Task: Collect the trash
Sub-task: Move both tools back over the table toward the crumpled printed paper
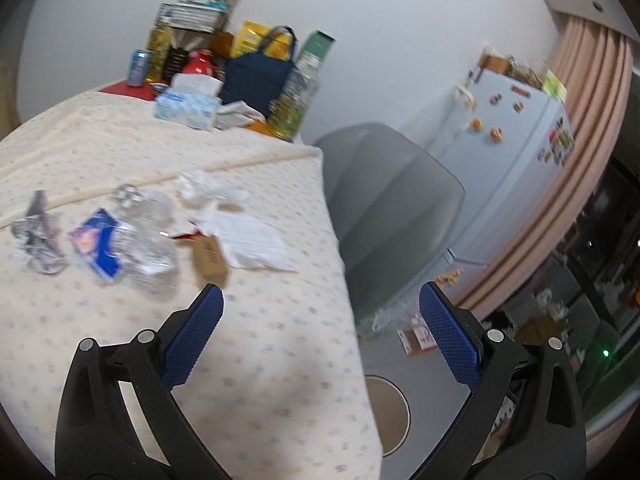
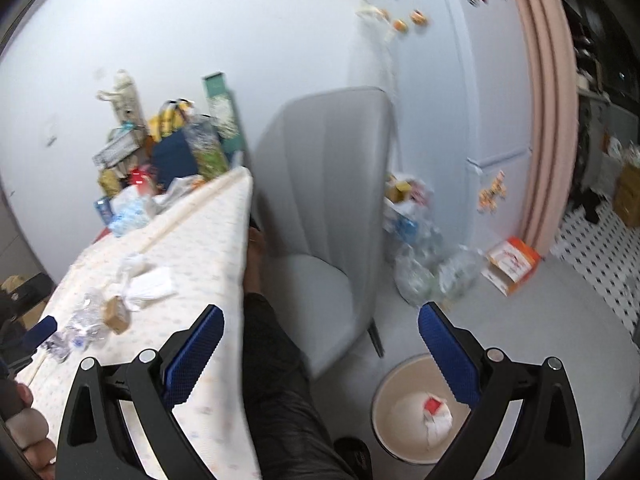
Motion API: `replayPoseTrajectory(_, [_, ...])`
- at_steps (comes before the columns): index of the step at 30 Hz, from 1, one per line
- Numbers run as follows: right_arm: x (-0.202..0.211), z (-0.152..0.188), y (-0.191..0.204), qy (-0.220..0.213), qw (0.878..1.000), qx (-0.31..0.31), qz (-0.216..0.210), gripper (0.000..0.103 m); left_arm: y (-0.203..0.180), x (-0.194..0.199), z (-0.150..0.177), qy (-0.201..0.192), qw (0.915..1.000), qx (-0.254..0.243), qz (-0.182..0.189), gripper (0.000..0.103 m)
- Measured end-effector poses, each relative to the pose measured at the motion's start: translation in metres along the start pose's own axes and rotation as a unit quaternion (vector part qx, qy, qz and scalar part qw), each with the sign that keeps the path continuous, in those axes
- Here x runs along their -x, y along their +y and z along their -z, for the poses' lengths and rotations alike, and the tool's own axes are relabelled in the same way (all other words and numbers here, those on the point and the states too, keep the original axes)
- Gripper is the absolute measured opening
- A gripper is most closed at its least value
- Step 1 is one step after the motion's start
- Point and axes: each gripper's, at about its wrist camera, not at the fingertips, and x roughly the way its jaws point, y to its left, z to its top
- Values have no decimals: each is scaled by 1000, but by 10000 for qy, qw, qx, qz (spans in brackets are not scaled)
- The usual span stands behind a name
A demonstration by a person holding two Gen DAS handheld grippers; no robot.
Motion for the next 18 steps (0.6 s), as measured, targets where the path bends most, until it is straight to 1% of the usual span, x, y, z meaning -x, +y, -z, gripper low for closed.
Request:
replayPoseTrajectory(5, [4,0,30,-2,9993,317,-216,96,16,25,-4,-401,9991,-33,-153,97])
replayPoseTrajectory(10, [5,3,57,61,9977,391,-547,96,36,44,-5,-534,9981,28,-306,97])
replayPoseTrajectory(11, [4,4,61,70,9974,388,-609,96,41,48,-5,-543,9976,19,-431,97])
replayPoseTrajectory(15, [3,8,87,81,9939,502,-975,96,62,59,-6,-505,9968,54,-617,97])
replayPoseTrajectory(18, [2,11,103,79,9915,621,-1143,96,77,67,-7,-519,9950,90,-851,97])
